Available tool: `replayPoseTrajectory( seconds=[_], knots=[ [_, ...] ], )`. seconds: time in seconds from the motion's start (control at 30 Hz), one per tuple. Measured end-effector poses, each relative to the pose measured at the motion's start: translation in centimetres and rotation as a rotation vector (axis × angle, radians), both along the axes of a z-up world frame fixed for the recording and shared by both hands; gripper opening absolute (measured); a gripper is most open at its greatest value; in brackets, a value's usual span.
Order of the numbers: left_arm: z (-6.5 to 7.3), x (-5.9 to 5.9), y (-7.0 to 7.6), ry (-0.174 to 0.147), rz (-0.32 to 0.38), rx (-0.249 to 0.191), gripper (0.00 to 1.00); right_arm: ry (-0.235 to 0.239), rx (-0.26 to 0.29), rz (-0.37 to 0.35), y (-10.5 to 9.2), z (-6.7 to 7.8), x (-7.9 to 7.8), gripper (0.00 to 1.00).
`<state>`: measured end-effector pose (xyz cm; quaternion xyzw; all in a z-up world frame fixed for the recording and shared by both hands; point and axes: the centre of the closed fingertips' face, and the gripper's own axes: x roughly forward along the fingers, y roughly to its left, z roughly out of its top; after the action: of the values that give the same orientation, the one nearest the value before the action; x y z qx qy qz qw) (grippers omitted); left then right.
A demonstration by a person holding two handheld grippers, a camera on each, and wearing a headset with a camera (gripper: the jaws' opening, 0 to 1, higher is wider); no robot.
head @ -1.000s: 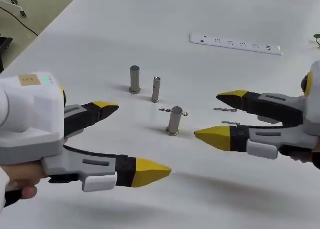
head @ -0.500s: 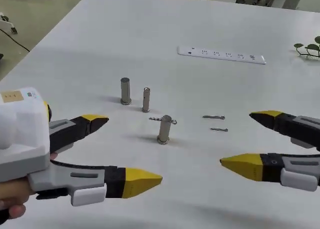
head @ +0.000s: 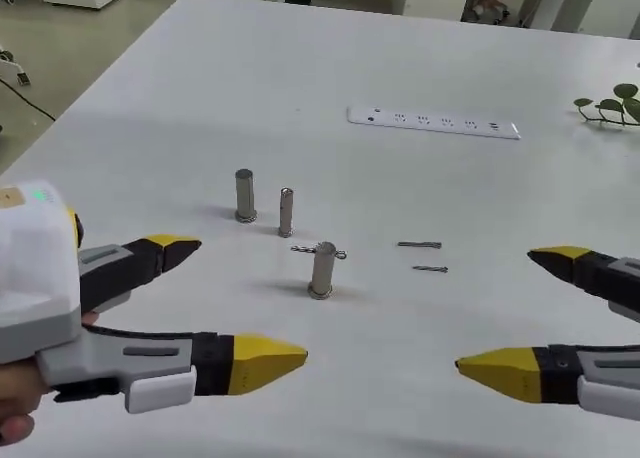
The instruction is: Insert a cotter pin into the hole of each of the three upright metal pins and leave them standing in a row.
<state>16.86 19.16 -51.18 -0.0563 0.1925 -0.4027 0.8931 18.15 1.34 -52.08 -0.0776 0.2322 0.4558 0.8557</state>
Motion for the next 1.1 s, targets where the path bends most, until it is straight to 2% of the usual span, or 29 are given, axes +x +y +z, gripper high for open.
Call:
replayPoseTrajectory(
  seconds=[0.1,0.2,0.23,0.3,0.37,0.43,0.53,0.67,0.73,0.9,1.1],
  knots=[
    [0.3,0.4,0.6,-0.011,0.01,0.006,0.99,0.001,-0.016,-0.002,-0.3,-0.2,0.0,0.98],
    [0.5,1.3,1.6,-0.025,0.028,0.027,0.99,0.005,-0.014,-0.016,-0.5,-0.3,0.1,0.98],
    [0.6,1.6,1.9,-0.034,0.035,0.034,0.99,0.007,-0.016,-0.021,-0.7,-0.3,0.1,0.98],
    [1.1,2.5,2.7,-0.078,0.05,0.06,0.92,0.007,-0.017,-0.025,-0.8,-0.3,0.1,0.98],
    [1.3,3.4,3.3,-0.074,0.069,0.062,0.88,0.005,-0.014,-0.029,-0.9,-0.2,0.1,0.98],
    [1.7,4.4,3.9,-0.089,0.08,0.069,0.88,0.0,-0.019,-0.033,-1.0,-0.2,0.1,0.98],
    [1.9,5.7,4.4,-0.096,0.091,0.07,0.87,0.002,-0.015,-0.041,-1.1,-0.2,0.1,0.98],
    [1.9,7.6,5.0,-0.11,0.111,0.089,0.82,0.005,-0.017,-0.051,-1.3,-0.3,0.1,0.98],
    [1.8,8.8,5.1,-0.112,0.11,0.091,0.8,0.009,-0.015,-0.055,-1.4,-0.4,0.1,0.98],
    [1.3,10.8,5.3,-0.119,0.103,0.126,0.73,0.018,-0.015,-0.062,-1.5,-0.7,0.2,0.97],
    [0.4,12.9,5.2,-0.124,0.094,0.168,0.63,0.031,-0.013,-0.07,-1.6,-1.0,0.3,0.96]
  ],
)
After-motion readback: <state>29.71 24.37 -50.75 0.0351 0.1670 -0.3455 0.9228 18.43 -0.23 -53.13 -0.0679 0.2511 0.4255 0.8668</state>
